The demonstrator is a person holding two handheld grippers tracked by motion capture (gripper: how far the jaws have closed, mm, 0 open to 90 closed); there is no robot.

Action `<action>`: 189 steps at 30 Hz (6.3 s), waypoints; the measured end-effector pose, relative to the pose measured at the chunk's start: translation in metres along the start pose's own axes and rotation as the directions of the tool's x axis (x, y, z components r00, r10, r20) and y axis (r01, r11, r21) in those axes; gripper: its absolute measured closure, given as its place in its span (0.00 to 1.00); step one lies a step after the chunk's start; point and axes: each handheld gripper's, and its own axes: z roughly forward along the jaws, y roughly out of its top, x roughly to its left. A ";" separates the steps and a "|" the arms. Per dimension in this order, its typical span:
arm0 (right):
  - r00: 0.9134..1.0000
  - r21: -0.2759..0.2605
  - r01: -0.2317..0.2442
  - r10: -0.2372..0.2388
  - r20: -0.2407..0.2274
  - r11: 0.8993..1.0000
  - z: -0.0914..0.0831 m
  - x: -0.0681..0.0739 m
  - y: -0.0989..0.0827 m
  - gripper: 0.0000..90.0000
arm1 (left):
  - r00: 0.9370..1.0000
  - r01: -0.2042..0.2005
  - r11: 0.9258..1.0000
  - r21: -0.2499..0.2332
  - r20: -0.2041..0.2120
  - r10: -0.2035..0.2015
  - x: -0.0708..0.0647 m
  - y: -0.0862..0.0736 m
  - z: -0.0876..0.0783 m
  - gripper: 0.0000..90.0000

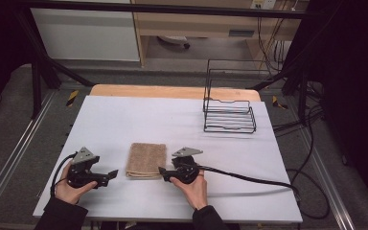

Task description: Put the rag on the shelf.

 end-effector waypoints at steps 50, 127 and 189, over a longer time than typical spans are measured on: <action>0.999 0.167 -0.013 0.021 -0.047 0.986 -0.062 -0.042 -0.009 0.97 | 0.999 -0.008 1.000 0.007 0.038 0.007 -0.009 0.002 0.003 0.06; 0.996 0.004 0.090 -0.090 -0.001 0.996 -0.035 -0.082 0.002 0.81 | 0.992 -0.029 0.995 0.095 0.127 0.016 -0.099 0.051 0.060 0.69; 0.985 0.030 -0.148 0.145 0.092 0.988 -0.024 -0.078 -0.007 0.74 | 0.990 -0.082 0.986 0.143 0.128 0.064 -0.077 0.091 0.143 0.91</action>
